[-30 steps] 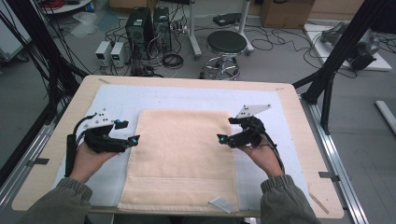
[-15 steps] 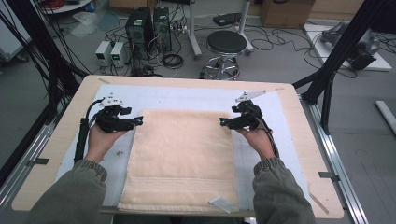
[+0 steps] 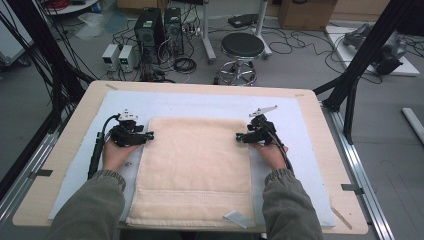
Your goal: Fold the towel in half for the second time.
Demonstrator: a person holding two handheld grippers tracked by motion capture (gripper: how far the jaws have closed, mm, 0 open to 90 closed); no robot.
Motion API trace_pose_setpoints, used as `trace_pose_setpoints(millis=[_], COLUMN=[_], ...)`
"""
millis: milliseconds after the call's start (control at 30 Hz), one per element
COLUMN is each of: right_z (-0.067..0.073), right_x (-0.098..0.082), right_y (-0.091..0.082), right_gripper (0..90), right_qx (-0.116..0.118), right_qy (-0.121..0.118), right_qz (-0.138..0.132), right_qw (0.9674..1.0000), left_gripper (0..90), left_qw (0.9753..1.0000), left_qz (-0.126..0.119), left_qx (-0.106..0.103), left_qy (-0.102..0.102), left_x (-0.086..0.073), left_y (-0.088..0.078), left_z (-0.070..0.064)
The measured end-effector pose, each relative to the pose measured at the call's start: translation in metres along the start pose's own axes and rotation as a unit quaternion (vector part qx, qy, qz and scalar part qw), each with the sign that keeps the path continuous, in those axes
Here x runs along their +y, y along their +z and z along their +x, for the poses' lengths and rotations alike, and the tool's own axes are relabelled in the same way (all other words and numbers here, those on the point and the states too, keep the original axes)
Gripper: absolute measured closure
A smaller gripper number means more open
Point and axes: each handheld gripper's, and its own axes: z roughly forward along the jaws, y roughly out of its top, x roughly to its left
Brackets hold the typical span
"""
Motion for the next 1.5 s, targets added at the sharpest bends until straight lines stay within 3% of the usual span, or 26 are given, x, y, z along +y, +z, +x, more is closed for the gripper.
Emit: trace_pose_setpoints(millis=[133, 267, 400, 467, 533, 600, 700, 800, 1033, 1500], right_z=[0.0, 0.002, 0.004, 0.004, 0.005, 0.003, 0.002, 0.004, 0.009, 0.019], right_x=[-0.001, -0.001, -0.002, -0.002, -0.001, -0.002, -0.002, 0.0, 0.005, 0.014], right_y=[0.002, 0.002, 0.002, 0.002, 0.003, 0.003, 0.003, 0.001, -0.01, -0.032], right_gripper=[37.3, 49.8, 62.4, 74.8, 78.7, 80.1, 81.5, 82.1, 82.5, 82.6], right_qx=[0.001, 0.009, 0.018, 0.039, 0.051, 0.058, 0.065, 0.063, 0.07, 0.08], right_qy=[0.01, 0.0, 0.012, 0.015, 0.02, 0.03, 0.039, 0.02, 0.007, -0.028], right_qz=[-0.004, -0.005, -0.01, -0.007, -0.006, -0.006, -0.006, -0.008, -0.023, -0.057], right_qw=[0.9999, 0.9999, 0.9997, 0.9991, 0.9985, 0.9979, 0.9971, 0.9978, 0.9973, 0.9948], left_gripper=[45.7, 48.8, 59.2, 63.6, 70.4, 79.3, 82.9, 84.4, 85.2, 85.3], left_qw=[1.0, 0.9998, 0.9996, 0.9993, 0.9991, 0.9994, 0.9994, 0.9994, 0.9997, 0.9987], left_qz=[0.002, 0.002, 0.002, 0.0, 0.001, 0.001, 0.002, 0.002, -0.016, -0.044], left_qx=[-0.002, 0.003, 0.002, 0.0, -0.015, -0.02, -0.019, -0.02, -0.013, -0.019], left_qy=[-0.006, -0.02, -0.028, -0.036, -0.039, -0.03, -0.03, -0.027, -0.013, 0.019], left_x=[-0.001, -0.001, 0.0, 0.0, 0.0, 0.001, 0.001, 0.002, 0.006, 0.013], left_y=[0.005, 0.007, 0.007, 0.007, 0.007, 0.008, 0.007, 0.006, -0.004, -0.026], left_z=[0.0, -0.001, -0.004, -0.003, -0.003, -0.006, -0.006, -0.006, -0.008, -0.014])
